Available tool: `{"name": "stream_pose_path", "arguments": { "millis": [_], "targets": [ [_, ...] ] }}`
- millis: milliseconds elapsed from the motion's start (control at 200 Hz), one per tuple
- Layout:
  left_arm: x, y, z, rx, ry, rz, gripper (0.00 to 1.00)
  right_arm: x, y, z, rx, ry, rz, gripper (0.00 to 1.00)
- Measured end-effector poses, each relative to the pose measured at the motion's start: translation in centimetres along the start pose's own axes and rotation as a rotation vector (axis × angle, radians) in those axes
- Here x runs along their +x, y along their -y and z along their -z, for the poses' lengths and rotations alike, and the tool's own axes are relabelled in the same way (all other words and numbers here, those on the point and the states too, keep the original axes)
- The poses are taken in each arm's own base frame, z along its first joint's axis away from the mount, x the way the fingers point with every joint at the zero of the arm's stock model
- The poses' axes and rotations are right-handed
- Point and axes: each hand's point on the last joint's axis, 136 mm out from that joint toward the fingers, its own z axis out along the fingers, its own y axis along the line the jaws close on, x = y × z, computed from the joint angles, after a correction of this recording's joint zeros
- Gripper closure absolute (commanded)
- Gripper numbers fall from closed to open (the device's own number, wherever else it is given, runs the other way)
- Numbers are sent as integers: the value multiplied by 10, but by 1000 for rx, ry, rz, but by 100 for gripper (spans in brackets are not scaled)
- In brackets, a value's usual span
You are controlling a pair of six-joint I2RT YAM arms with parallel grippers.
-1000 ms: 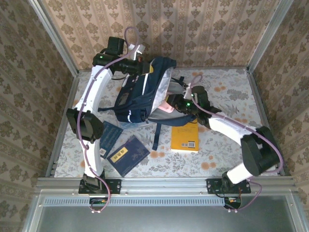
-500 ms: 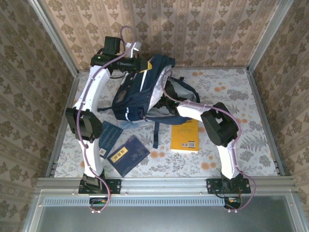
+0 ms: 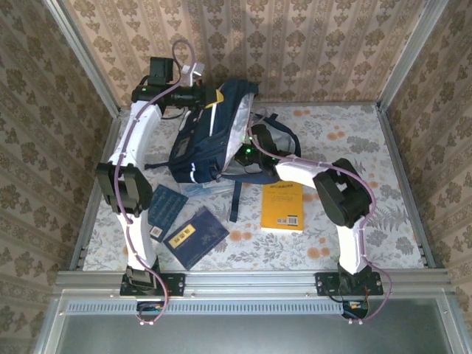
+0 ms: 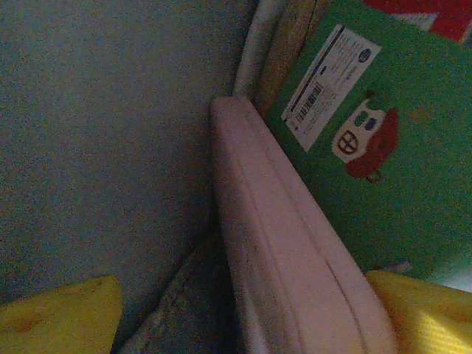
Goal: Pack the student bag
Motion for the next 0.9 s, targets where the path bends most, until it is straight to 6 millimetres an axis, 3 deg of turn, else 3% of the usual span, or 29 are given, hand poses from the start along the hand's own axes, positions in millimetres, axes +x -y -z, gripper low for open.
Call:
{"name": "stream_pose_path", "arguments": {
  "millis": [310, 490, 645, 770, 900],
  "targets": [
    [-3, -16, 6, -16, 20, 26, 100, -27, -2, 81, 109, 121, 146, 16],
    [-4, -23, 5, -41, 27, 33, 100, -24, 0, 134, 176, 181, 209, 18],
    [-5, -37, -8, -60, 16, 44, 100, -8, 11, 174, 228, 206, 261, 21],
    [-10, -49, -20, -88, 20, 42, 100, 5, 20, 188, 258, 173, 309, 26],
    [-29, -53, -15, -129, 74, 29, 100, 18, 23, 186, 261, 114, 338, 32]
  ]
}}
